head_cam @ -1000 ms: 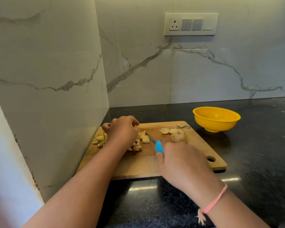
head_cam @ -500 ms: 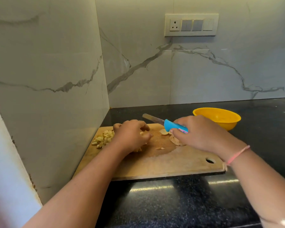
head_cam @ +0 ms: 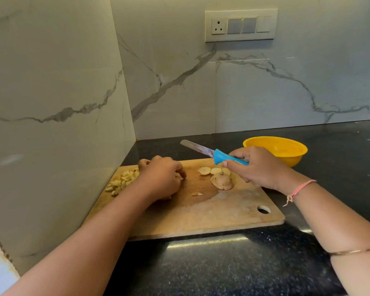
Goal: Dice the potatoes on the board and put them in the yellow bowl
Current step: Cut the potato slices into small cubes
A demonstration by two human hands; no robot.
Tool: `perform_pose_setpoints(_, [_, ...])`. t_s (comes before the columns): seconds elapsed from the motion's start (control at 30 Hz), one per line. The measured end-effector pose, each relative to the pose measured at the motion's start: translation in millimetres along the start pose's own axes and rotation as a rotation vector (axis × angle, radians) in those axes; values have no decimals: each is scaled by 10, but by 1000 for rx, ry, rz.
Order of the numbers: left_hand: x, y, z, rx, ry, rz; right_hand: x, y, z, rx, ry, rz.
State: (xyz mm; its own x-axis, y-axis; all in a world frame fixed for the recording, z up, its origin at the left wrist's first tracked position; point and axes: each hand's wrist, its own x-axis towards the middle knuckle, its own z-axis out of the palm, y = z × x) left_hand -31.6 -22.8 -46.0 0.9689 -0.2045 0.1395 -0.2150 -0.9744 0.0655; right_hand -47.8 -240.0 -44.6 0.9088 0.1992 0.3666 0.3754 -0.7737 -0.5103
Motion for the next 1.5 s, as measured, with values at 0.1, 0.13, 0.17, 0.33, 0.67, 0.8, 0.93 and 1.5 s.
perform_pose_setpoints(0.1, [108,132,1,60,16,11,12,45,10,7,25,-4])
perform_pose_setpoints(0.13, [153,177,5,70,9,28,16,53,11,4,35,-5])
perform_pose_setpoints(0.17, [201,217,15,73,-2,47,17,59,16,-1,42,-6])
perform_pose_setpoints(0.33, [411,397,99,54,-25,88,19,82,44,-25,55,-19])
perform_pose_setpoints(0.67, [383,338,86,-165,159,-15,32,110,51,-53,140,-39])
perform_pose_setpoints(0.8, [321,186,36,-416,185,-110,27,111,43,-63,174,-20])
perform_pose_setpoints(0.93, [267,112,80,-300,107,-191,17,81,50,-58,132,9])
perform_pose_setpoints(1.5, [276,19,159,-218,66,-178,-265,-391,108,-178,3,126])
